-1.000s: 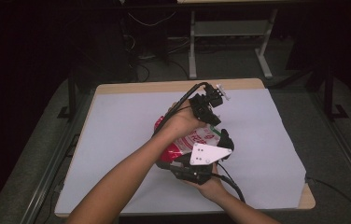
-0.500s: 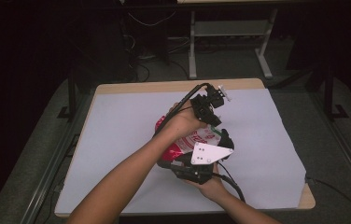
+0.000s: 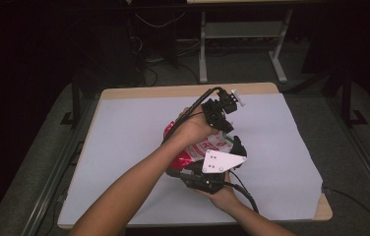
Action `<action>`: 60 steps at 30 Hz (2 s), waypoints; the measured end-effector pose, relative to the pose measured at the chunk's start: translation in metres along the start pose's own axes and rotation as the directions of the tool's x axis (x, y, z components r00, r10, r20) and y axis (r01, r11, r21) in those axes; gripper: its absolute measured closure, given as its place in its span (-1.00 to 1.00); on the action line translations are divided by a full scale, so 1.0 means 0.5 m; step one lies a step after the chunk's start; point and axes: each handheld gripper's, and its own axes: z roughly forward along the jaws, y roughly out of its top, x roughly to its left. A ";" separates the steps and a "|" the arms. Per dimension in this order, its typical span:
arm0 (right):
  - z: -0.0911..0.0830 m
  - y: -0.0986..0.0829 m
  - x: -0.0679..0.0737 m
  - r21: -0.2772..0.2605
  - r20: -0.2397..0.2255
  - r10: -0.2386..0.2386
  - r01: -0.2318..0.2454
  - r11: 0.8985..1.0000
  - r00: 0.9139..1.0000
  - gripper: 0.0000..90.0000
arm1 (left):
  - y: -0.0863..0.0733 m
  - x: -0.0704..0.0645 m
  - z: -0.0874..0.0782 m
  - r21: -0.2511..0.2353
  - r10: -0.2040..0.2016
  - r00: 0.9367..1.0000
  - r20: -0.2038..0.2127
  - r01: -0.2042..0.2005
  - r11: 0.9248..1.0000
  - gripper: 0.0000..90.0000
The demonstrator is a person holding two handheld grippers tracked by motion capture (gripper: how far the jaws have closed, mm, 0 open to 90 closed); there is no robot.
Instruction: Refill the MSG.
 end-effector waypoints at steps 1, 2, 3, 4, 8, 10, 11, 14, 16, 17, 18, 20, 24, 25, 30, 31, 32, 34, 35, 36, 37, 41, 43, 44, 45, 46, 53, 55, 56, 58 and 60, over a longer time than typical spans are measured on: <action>0.000 0.000 0.000 0.001 0.001 -0.001 0.001 1.000 1.000 0.81 | 0.000 0.001 0.001 0.002 0.004 1.000 0.003 -0.004 1.000 1.00; 0.000 0.000 0.000 0.001 0.001 -0.001 0.001 1.000 1.000 0.81 | 0.000 0.001 0.001 0.007 0.008 1.000 0.004 -0.008 1.000 1.00; 0.000 0.000 0.000 0.001 0.001 0.000 0.000 1.000 1.000 0.81 | 0.000 0.000 0.002 0.005 0.006 1.000 0.003 -0.006 1.000 1.00; 0.000 0.000 0.000 0.001 0.001 0.000 0.000 1.000 1.000 0.81 | 0.001 0.000 0.002 0.006 0.007 1.000 0.005 -0.007 1.000 1.00; 0.000 0.000 0.000 0.001 0.002 0.000 0.000 1.000 1.000 0.81 | 0.000 0.001 0.001 0.009 0.008 1.000 0.005 -0.008 1.000 1.00; 0.000 0.000 0.000 -0.001 0.002 0.001 -0.001 1.000 1.000 0.81 | 0.000 0.002 0.001 0.010 0.009 1.000 0.005 -0.009 1.000 1.00; 0.000 0.000 0.000 0.000 0.002 0.003 -0.003 1.000 1.000 0.81 | 0.000 0.002 0.002 0.004 0.004 1.000 0.004 -0.004 1.000 1.00; 0.000 0.000 -0.001 -0.002 0.003 0.006 -0.006 1.000 1.000 0.81 | 0.000 0.003 0.003 0.000 0.002 1.000 0.002 -0.002 1.000 1.00; -0.001 0.001 -0.002 -0.006 0.006 0.002 -0.002 1.000 1.000 0.81 | 0.001 0.002 0.003 0.004 0.003 1.000 0.003 -0.003 1.000 1.00; -0.001 0.001 -0.001 -0.006 0.006 0.002 -0.002 1.000 1.000 0.81 | 0.002 0.001 0.004 0.004 0.005 1.000 0.001 -0.005 1.000 1.00; -0.001 0.001 -0.002 -0.005 0.006 0.002 -0.002 1.000 1.000 0.81 | 0.002 0.000 0.004 0.001 0.003 1.000 -0.001 -0.003 1.000 1.00; -0.002 0.001 -0.002 -0.006 0.005 0.002 -0.002 1.000 1.000 0.81 | 0.002 0.001 0.004 0.005 0.004 1.000 0.000 -0.004 1.000 1.00; -0.001 0.001 -0.002 -0.008 0.004 0.004 -0.004 1.000 1.000 0.81 | 0.002 0.002 0.005 0.007 0.004 1.000 0.001 -0.004 1.000 1.00; -0.001 0.001 -0.002 -0.008 0.004 0.004 -0.004 1.000 1.000 0.81 | 0.002 0.002 0.005 0.007 0.004 1.000 0.001 -0.004 1.000 1.00; -0.001 0.000 -0.002 -0.011 0.002 0.009 -0.009 1.000 1.000 0.81 | 0.001 0.004 0.006 0.014 0.003 1.000 -0.003 -0.003 1.000 1.00; -0.001 0.000 -0.002 -0.011 0.002 0.009 -0.009 1.000 1.000 0.81 | 0.000 0.004 0.006 0.018 0.003 1.000 -0.004 -0.003 1.000 1.00; 0.000 0.000 -0.002 -0.013 0.002 0.010 -0.010 1.000 1.000 0.81 | 0.000 0.003 0.008 0.019 0.000 1.000 -0.006 0.000 1.000 1.00; 0.000 0.000 -0.002 -0.018 0.003 0.015 -0.015 1.000 1.000 0.81 | 0.001 0.002 0.008 0.026 0.008 1.000 -0.007 -0.008 1.000 1.00; -0.001 0.001 -0.002 -0.018 0.003 0.016 -0.016 1.000 1.000 0.81 | 0.001 0.001 0.009 0.027 0.006 1.000 -0.007 -0.005 1.000 1.00; -0.001 0.001 -0.002 -0.018 0.003 0.016 -0.016 1.000 1.000 0.81 | 0.001 0.001 0.009 0.029 0.007 1.000 -0.008 -0.007 1.000 1.00; -0.001 0.001 -0.002 -0.019 0.002 0.017 -0.017 1.000 1.000 0.81 | 0.001 0.000 0.010 0.026 0.005 1.000 -0.009 -0.004 1.000 1.00; -0.002 0.002 -0.003 -0.022 0.004 0.017 -0.017 1.000 1.000 0.81 | 0.001 -0.001 0.011 0.027 0.005 1.000 -0.010 -0.004 1.000 1.00; -0.001 0.001 -0.003 -0.024 0.004 0.017 -0.017 1.000 1.000 0.81 | 0.001 -0.001 0.010 0.026 0.003 1.000 -0.011 -0.002 1.000 1.00; -0.001 0.001 -0.003 -0.025 0.004 0.017 -0.017 1.000 1.000 0.81 | 0.001 -0.001 0.010 0.026 0.002 1.000 -0.013 -0.001 1.000 1.00; -0.001 0.001 -0.003 -0.027 0.004 0.017 -0.017 0.999 1.000 0.81 | 0.001 -0.001 0.010 0.028 0.003 1.000 -0.013 -0.003 1.000 1.00; -0.001 0.001 -0.003 -0.028 0.003 0.020 -0.020 0.999 1.000 0.81 | 0.001 0.000 0.009 0.028 0.003 1.000 -0.013 -0.002 1.000 1.00; 0.001 0.000 -0.003 -0.026 0.002 0.016 -0.016 1.000 1.000 0.81 | 0.000 -0.002 0.009 0.025 0.001 1.000 -0.010 0.000 1.000 1.00; 0.001 0.000 -0.003 -0.026 0.001 0.016 -0.016 1.000 1.000 0.81 | 0.000 -0.003 0.009 0.025 0.003 1.000 -0.009 -0.002 1.000 1.00; 0.001 0.000 -0.003 -0.026 0.001 0.015 -0.015 1.000 1.000 0.81 | -0.001 -0.003 0.010 0.026 0.006 1.000 -0.009 -0.005 1.000 1.00; 0.001 -0.001 -0.003 -0.026 0.000 0.017 -0.017 1.000 1.000 0.81 | -0.001 -0.003 0.010 0.028 0.003 1.000 -0.008 -0.003 1.000 1.00; 0.001 0.000 -0.003 -0.026 0.001 0.016 -0.016 1.000 1.000 0.81 | -0.001 -0.003 0.010 0.026 0.003 1.000 -0.007 -0.003 1.000 1.00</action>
